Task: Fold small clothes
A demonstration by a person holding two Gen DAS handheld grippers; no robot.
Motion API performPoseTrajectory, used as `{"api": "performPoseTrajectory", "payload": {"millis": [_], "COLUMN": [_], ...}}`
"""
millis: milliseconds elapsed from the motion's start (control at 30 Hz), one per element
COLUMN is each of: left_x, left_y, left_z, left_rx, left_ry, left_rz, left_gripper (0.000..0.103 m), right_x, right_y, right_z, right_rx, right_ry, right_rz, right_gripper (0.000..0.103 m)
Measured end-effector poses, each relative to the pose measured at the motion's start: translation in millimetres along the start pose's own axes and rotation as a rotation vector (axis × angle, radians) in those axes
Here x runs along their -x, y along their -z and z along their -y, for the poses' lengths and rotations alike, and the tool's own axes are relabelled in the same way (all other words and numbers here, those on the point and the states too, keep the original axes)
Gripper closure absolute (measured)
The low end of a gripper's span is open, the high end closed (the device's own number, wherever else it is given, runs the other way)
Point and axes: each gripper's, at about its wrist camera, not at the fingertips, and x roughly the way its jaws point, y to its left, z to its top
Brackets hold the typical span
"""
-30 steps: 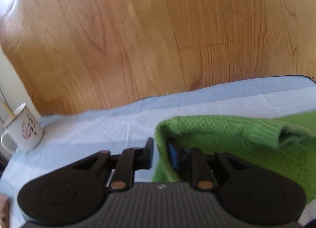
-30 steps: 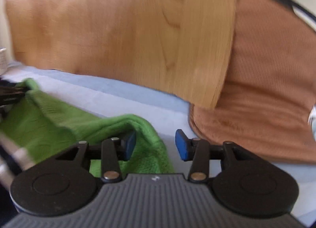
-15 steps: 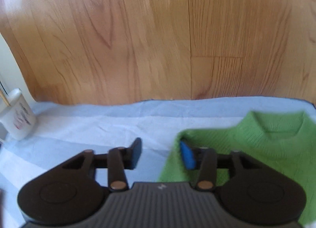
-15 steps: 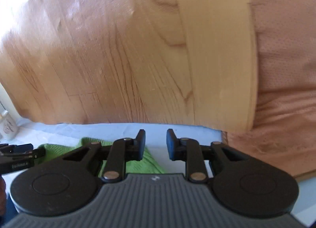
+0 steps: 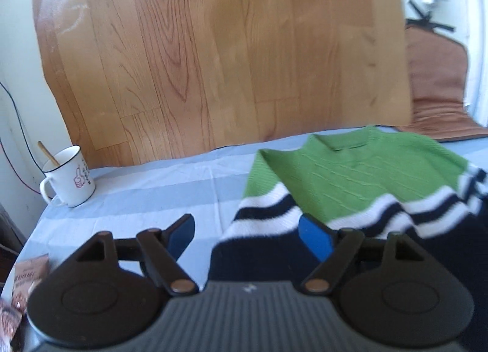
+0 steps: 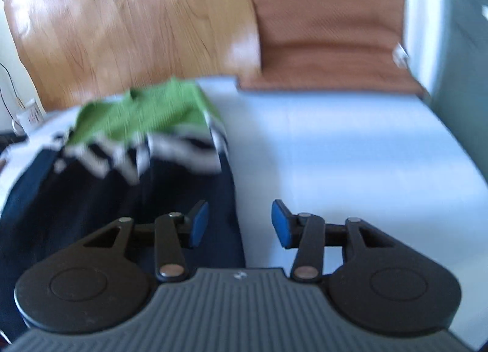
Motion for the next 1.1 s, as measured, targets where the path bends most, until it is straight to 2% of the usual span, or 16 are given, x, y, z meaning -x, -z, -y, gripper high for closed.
{"api": "performPoseTrajectory", "payload": {"millis": [33, 67, 100, 167, 233, 267, 333, 400, 433, 467, 500, 633, 800, 900, 967, 1100], "left_x": [7.7, 14.6, 20.3, 30.2, 39.7, 44.8, 58.1, 68.8, 73.1, 77.3, 81.2, 90.2, 112.0, 156.5, 197.8, 284.9], "left_y": [3.5, 6.4, 8.1, 8.8, 8.8, 8.7, 10.5, 12.9, 14.4, 15.8, 17.5, 26.5, 39.6, 56.2, 70.7, 110.3], "left_z": [-0.9, -2.1, -4.2, -9.9, -19.8, -25.0, -33.2, -37.9, -41.1, -42.9, -45.6, -59.1, -68.2, -73.2, -83.6, -108.2], "left_rx": [0.003, 0.011, 0.023, 0.049, 0.078, 0.092, 0.111, 0.120, 0.125, 0.130, 0.136, 0.196, 0.260, 0.229, 0.185, 0.111], "left_ry": [0.004, 0.008, 0.007, -0.005, -0.031, -0.038, -0.045, -0.049, -0.046, -0.044, -0.039, 0.034, 0.199, 0.300, 0.324, 0.241], "left_rz": [0.012, 0.018, 0.020, 0.022, 0.028, 0.033, 0.048, 0.059, 0.063, 0.067, 0.069, 0.052, 0.061, 0.164, 0.246, 0.396], "left_gripper": [0.025, 0.025, 0.025, 0.025, 0.025, 0.025, 0.025, 0.025, 0.025, 0.025, 0.025, 0.023, 0.024, 0.024, 0.023, 0.014], "right_x": [-0.2, 9.3, 8.8, 9.2, 6.7, 7.1, -8.0, -31.5, -41.7, -42.9, -33.1, 3.5, -4.0, -25.6, -47.7, -80.3], "right_y": [13.8, 23.6, 26.3, 16.7, -2.2, -10.7, -35.6, -59.3, -71.1, -80.2, -87.0, -95.7, -87.1, -73.7, -66.1, -49.1], "right_z": [0.2, -2.2, -7.5, -18.8, -26.3, -23.0, -2.1, 34.2, 49.1, 54.5, 53.2, 10.6, -110.9, -189.0, -230.1, -278.3], "right_rx": [-0.011, 0.012, 0.035, 0.080, 0.201, 0.258, 0.406, 0.450, 0.420, 0.367, 0.286, -0.001, -0.010, 0.088, 0.128, 0.164], "right_ry": [0.011, 0.024, -0.002, 0.012, 0.104, 0.191, 0.493, 0.743, 0.832, 0.846, 0.771, 0.242, -0.307, -0.459, -0.509, -0.489], "right_rz": [-0.031, 0.015, 0.005, 0.028, 0.068, 0.094, 0.157, 0.137, 0.096, 0.095, 0.130, 0.201, 0.061, -0.023, -0.085, -0.168], "right_gripper": [0.058, 0.073, 0.097, 0.098, 0.098, 0.098, 0.098, 0.094, 0.093, 0.093, 0.092, 0.087, 0.078, 0.075, 0.075, 0.074]}}
